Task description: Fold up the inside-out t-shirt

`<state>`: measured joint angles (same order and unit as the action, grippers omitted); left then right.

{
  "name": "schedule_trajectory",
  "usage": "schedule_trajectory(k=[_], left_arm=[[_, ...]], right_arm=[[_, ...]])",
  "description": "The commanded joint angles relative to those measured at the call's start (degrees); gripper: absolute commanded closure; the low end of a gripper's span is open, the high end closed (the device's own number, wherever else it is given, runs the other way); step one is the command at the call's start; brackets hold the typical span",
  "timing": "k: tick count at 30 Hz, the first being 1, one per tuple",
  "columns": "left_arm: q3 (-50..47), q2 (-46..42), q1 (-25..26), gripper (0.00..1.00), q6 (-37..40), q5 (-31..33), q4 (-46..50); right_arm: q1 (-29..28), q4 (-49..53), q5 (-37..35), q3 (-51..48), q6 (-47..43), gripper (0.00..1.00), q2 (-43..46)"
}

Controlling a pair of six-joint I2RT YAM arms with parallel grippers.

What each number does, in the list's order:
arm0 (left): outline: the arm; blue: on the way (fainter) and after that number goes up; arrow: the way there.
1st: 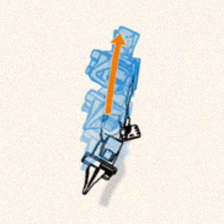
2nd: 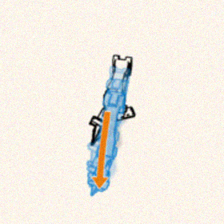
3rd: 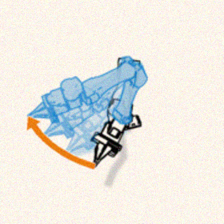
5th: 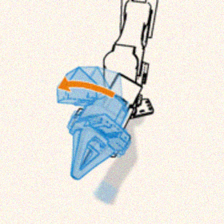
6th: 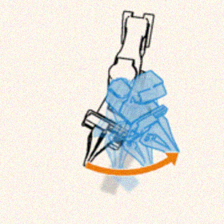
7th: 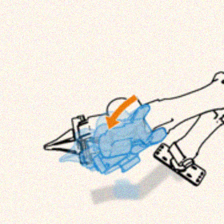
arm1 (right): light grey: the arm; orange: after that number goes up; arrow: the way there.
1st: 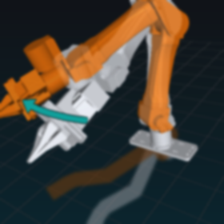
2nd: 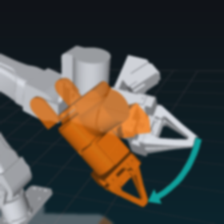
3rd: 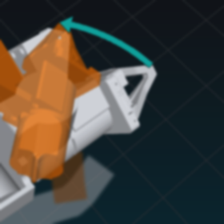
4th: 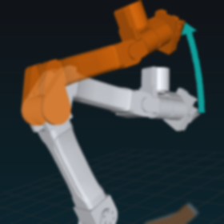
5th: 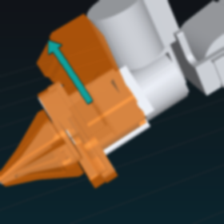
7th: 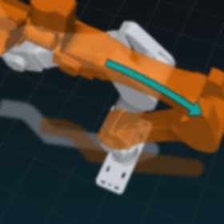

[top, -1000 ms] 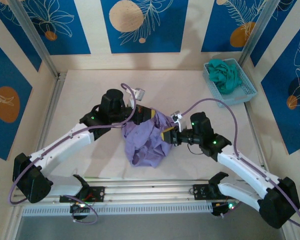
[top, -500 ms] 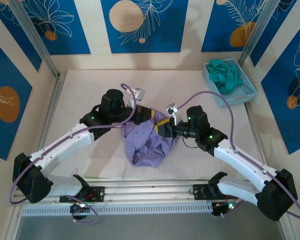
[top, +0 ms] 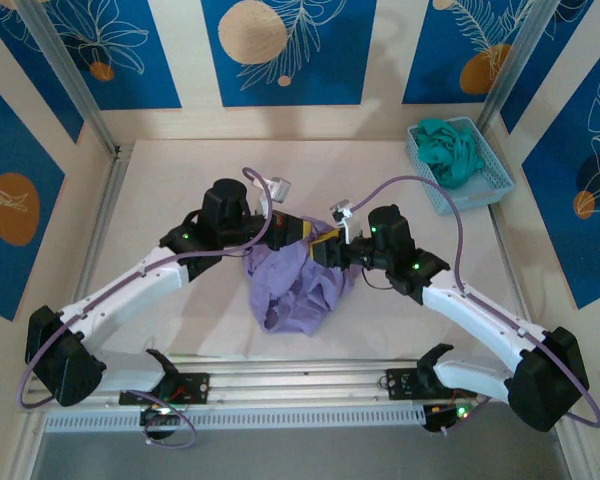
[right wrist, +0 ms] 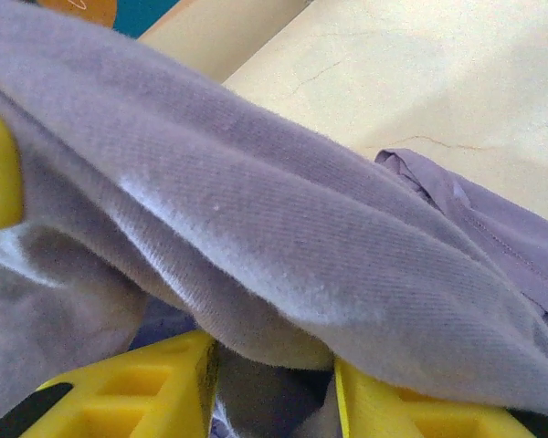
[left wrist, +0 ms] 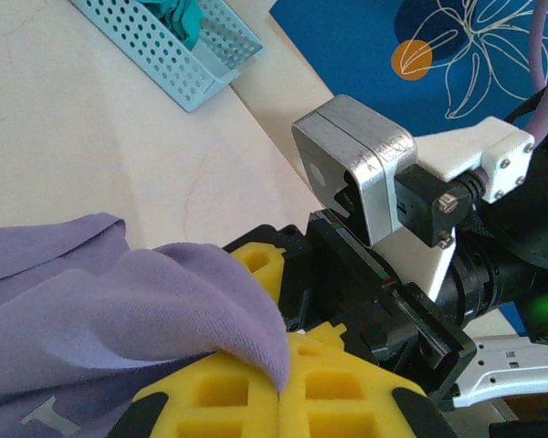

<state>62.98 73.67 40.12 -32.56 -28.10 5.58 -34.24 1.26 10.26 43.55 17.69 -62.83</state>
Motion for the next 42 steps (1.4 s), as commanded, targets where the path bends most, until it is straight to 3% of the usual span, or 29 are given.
schedule_trajectory(k=[1,10,17,20,23,25,30,34,38,42], left_arm=[[-0.40,-0.11,-0.33,1.00,-0.06,-1.70,-2.18],[-0.64,-0.76,-0.84,1.00,1.56,2.38,-0.05],[0.86,-0.03,-2.67,1.00,6.17,11.66,4.23],[1.66,1.29,-2.70,1.00,9.22,17.32,5.63],[2.29,3.48,-2.70,0.94,10.96,17.55,5.87],[2.74,4.24,-2.72,0.89,12.06,18.38,7.40],[-0.46,-1.25,-2.71,0.62,15.08,26.73,10.29],[-4.74,-8.99,-1.83,0.45,16.38,26.03,9.26],[-6.72,-14.48,2.21,0.41,17.30,24.99,8.89],[-6.52,-14.88,7.35,0.49,17.17,18.73,5.51]], right_arm=[[0.63,-0.84,-0.66,2.47,-1.28,0.65,-0.20],[1.53,2.97,3.38,3.43,-3.01,1.00,2.18],[4.50,3.88,19.99,6.54,3.33,1.00,5.63],[5.27,-1.63,24.88,6.95,9.95,1.00,5.20],[5.91,-10.68,28.12,6.35,18.44,1.00,2.99],[6.54,-13.54,28.84,6.42,21.85,1.00,1.61],[9.06,-16.41,26.61,5.48,27.95,1.00,0.45],[9.78,-16.00,24.49,5.41,30.21,1.00,-0.83],[10.59,-16.05,23.40,5.55,33.52,1.00,-2.23],[10.57,-15.92,21.53,5.64,35.72,1.00,-2.57]])
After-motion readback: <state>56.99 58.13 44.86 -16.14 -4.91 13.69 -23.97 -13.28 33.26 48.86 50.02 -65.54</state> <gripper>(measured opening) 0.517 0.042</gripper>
